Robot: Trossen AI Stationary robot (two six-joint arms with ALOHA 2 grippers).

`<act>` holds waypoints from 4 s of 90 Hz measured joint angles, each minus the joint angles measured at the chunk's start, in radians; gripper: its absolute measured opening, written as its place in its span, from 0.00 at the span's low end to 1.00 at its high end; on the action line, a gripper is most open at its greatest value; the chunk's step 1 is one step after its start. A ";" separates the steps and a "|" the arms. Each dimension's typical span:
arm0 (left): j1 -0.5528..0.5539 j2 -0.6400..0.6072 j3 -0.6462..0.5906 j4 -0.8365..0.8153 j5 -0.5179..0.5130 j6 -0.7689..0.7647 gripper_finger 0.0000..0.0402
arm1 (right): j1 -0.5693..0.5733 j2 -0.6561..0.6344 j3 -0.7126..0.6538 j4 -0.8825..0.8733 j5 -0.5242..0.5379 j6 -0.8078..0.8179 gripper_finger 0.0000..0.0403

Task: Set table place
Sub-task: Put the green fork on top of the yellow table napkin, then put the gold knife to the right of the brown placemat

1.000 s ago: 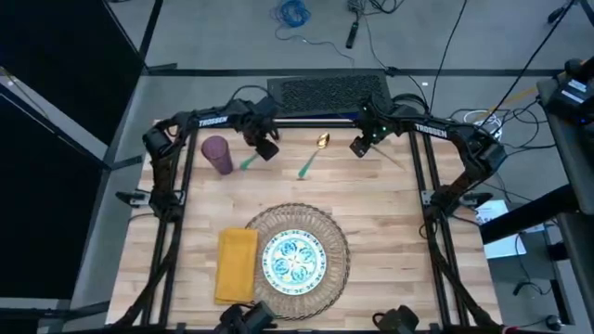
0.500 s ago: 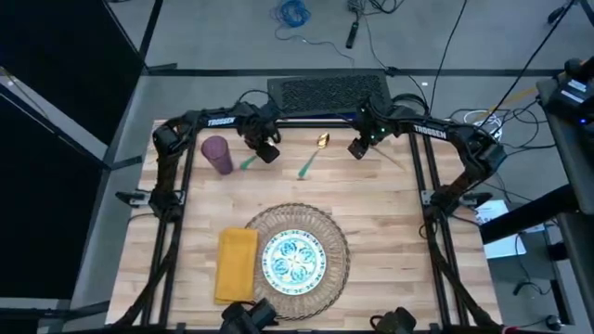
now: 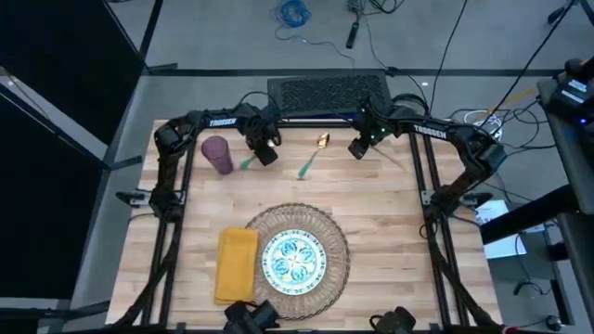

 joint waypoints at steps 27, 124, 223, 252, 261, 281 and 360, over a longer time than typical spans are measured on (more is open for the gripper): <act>-0.023 -0.027 0.051 -0.050 -0.029 0.008 0.00 | 0.000 0.000 0.000 0.000 0.000 0.002 0.45; -0.655 -0.508 0.365 -0.561 0.018 -0.886 0.00 | 0.000 0.000 0.000 -0.025 -0.002 -0.084 0.45; -1.300 -0.500 -0.322 -0.007 -0.069 -2.223 0.00 | 0.101 0.000 0.000 -0.036 -0.083 -0.045 0.45; -1.315 -0.484 -0.414 0.095 -0.015 -2.244 0.00 | 0.105 0.000 0.000 -0.035 -0.082 -0.045 0.45; -1.315 -0.459 -0.426 0.089 0.009 -2.244 0.00 | 0.105 0.000 0.000 -0.035 -0.082 -0.047 0.45; -1.315 -0.432 -0.506 0.234 0.030 -2.243 0.00 | 0.105 0.000 0.000 -0.032 -0.082 -0.050 0.45; -1.238 -0.519 -0.523 0.216 -0.001 -2.063 0.30 | 0.105 0.000 0.000 -0.038 -0.081 -0.057 0.45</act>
